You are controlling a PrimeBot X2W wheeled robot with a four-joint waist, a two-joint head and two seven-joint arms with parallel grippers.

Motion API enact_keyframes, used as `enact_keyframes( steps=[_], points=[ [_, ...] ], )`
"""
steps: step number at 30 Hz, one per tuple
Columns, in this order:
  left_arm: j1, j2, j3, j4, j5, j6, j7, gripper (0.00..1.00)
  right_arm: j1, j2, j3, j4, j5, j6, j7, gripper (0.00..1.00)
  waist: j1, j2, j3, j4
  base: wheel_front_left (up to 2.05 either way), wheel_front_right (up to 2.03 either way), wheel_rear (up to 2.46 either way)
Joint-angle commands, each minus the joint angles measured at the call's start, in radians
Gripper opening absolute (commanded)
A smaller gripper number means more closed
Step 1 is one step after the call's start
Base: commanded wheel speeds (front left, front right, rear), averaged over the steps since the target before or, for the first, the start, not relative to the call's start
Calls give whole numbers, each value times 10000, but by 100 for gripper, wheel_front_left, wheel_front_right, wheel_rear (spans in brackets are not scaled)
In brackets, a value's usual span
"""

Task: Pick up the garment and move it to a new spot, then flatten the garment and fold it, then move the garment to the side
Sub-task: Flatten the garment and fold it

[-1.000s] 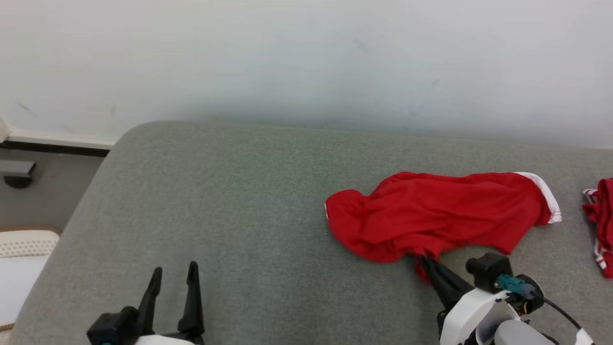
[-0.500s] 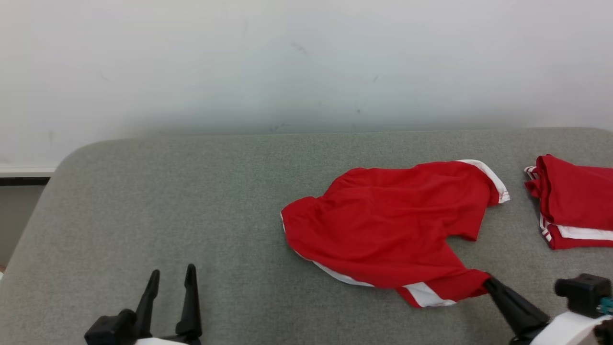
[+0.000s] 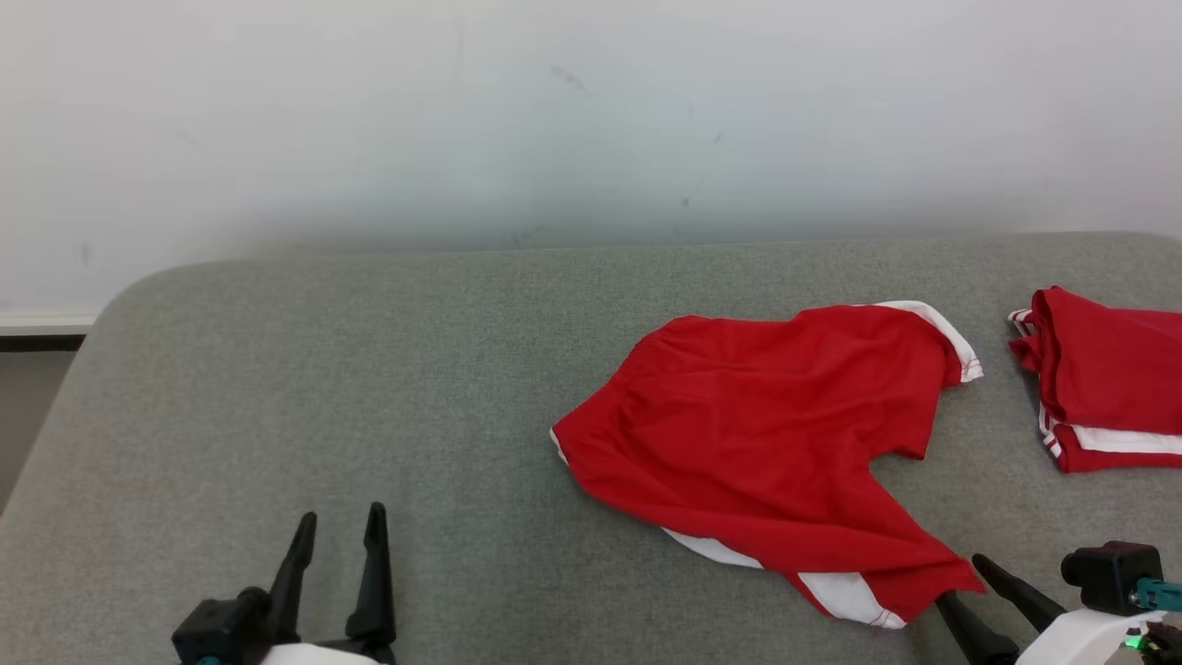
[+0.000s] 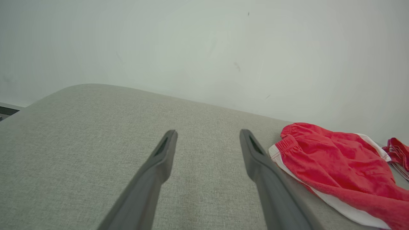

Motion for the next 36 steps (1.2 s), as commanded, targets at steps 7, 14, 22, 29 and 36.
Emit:
enact_keyframes(
  steps=[7, 14, 22, 29, 36],
  points=[
    [-25, 41, 26, -7, 183, -124, 5, 100, 127, 223, -636, -213, -287, -20, -1524, 100, 0, -1, -360, -129, 0, 0, 0],
    [-229, 78, 91, -10, 488, -416, 5, 100, 721, 649, -1471, -439, -801, -20, -2242, 100, 0, -1, -390, -569, 0, 0, 0],
    [-1511, 986, -772, 973, 72, -930, 1085, 100, 948, 1073, -1957, -708, -1329, -20, -2180, 100, 0, -1, -135, -1165, 0, 0, 0],
    [-3358, 2788, -3026, 1124, -1933, -994, 3728, 100, 695, 1459, -2010, -858, -1613, -20, -2089, 100, 0, -1, 246, -1782, 0, 0, 0],
    [-5101, 4864, -5041, 1122, -4917, -985, 6452, 100, 402, 1688, -1945, -839, -1714, -20, -2157, 100, 0, -1, 685, -2605, 0, 0, 0]
  ],
)
